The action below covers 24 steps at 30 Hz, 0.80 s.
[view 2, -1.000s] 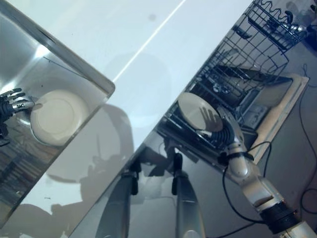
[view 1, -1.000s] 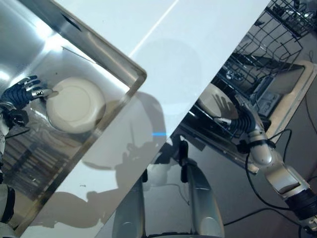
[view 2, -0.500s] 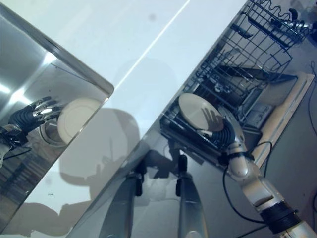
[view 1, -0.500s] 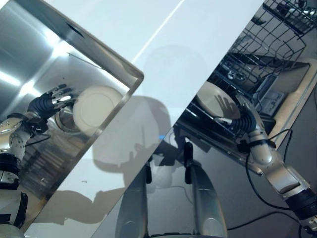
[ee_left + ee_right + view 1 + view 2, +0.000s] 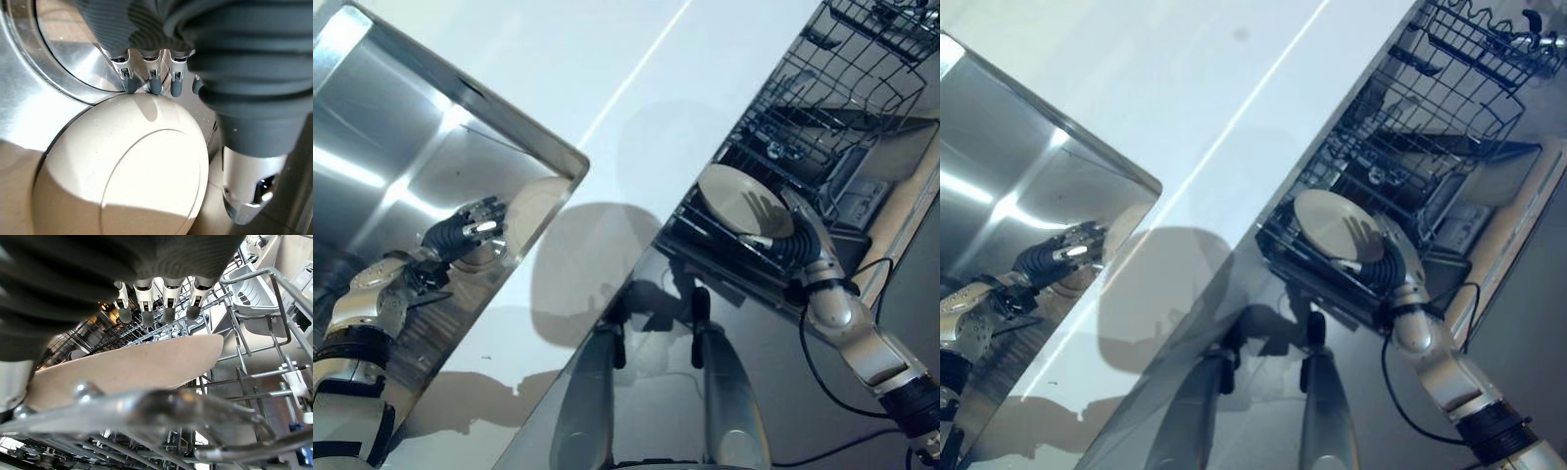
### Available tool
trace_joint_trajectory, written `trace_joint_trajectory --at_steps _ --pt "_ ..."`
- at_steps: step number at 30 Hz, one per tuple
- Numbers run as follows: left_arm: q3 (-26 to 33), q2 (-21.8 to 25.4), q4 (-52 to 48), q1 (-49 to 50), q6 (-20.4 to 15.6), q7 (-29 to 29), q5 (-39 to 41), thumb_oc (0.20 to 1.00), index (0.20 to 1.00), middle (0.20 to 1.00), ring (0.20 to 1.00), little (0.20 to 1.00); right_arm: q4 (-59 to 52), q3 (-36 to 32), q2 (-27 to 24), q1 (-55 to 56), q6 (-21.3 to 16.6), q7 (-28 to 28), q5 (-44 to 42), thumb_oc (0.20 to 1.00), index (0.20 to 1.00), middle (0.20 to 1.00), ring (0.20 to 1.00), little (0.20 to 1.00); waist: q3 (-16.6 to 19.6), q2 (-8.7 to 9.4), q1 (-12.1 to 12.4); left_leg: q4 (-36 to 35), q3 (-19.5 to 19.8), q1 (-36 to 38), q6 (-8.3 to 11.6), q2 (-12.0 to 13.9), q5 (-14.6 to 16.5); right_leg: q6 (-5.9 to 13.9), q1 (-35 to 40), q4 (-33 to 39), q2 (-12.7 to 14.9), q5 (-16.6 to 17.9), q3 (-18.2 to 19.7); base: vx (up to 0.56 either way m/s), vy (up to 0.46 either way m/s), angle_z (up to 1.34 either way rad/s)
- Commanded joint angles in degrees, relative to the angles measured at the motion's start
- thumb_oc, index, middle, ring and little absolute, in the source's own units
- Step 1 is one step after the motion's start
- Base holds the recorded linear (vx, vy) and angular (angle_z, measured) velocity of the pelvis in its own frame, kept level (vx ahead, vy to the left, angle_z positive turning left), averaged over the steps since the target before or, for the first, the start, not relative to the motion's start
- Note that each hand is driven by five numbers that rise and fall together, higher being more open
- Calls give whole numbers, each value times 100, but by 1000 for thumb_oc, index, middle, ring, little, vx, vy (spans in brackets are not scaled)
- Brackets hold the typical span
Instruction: Pick up plates and place into dishwasher.
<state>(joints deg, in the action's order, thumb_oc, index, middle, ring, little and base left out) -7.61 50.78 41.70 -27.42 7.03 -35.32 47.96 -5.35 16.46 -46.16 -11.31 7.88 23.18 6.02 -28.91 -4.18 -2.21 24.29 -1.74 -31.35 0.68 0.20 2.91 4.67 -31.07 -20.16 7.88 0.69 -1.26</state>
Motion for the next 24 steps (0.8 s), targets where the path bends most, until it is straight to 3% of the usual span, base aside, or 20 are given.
trace_joint_trajectory --at_steps 1,17,24 --pt "-899 -847 -317 787 543 -374 -585 1000 1000 1000 1000 1000 -278 -61 -321 -85 -46 102 -41 1000 1000 1000 1000 1000 -89 -84 -57 -749 -449 631 -581 -373 223 154 23 -472 103 127 -25 0 0 0" --pt "-757 -1012 -148 862 566 -314 -570 1000 1000 1000 1000 1000 -203 -218 -389 85 -169 38 -3 1000 1000 1000 1000 1000 -89 -135 -106 -787 -457 705 -551 -410 176 126 59 -441 155 26 10 0 0 0" --pt "-701 -1266 -142 769 1170 -527 72 1000 1000 1000 1000 1000 -157 -161 -327 22 -128 28 77 1000 1000 1000 1000 1000 -89 -84 -126 -759 -471 667 -551 -399 175 110 37 -442 117 7 39 0 0 0"
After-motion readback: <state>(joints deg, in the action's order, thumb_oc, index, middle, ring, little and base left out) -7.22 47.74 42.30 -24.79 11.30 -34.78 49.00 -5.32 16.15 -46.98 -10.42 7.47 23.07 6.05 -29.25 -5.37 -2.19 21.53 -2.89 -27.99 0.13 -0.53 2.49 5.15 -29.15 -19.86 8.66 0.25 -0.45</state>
